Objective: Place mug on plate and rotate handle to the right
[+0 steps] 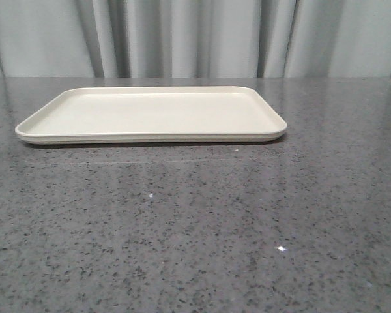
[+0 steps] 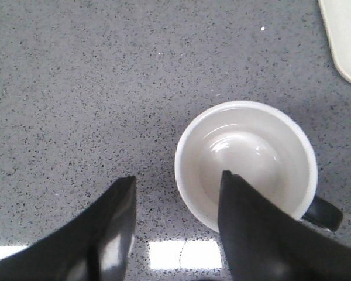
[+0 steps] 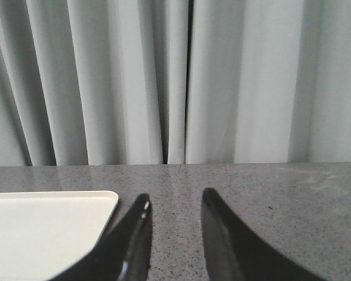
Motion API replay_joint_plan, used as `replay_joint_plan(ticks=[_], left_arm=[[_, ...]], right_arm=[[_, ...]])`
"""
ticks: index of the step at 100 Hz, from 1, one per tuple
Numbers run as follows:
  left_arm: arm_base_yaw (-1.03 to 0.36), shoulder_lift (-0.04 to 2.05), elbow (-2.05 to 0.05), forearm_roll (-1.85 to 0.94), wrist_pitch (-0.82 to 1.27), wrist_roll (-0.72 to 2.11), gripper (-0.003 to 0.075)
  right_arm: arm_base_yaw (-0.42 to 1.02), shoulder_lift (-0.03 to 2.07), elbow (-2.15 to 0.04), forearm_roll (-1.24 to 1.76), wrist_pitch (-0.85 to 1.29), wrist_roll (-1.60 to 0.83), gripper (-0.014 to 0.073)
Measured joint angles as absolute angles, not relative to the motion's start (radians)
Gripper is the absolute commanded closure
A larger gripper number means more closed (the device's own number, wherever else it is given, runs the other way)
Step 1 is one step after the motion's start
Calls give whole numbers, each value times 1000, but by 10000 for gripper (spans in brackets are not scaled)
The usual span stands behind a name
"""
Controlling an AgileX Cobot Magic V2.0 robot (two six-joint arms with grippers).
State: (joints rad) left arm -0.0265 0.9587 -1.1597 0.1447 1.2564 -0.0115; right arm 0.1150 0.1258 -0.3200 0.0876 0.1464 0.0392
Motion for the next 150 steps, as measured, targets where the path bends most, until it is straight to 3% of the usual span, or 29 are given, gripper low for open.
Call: replay_joint_plan(ticks=[150], left_arm=[[-26, 1135, -1021, 168, 1138, -15, 386]], right_arm=[[115, 126, -320, 88, 148, 39, 356]])
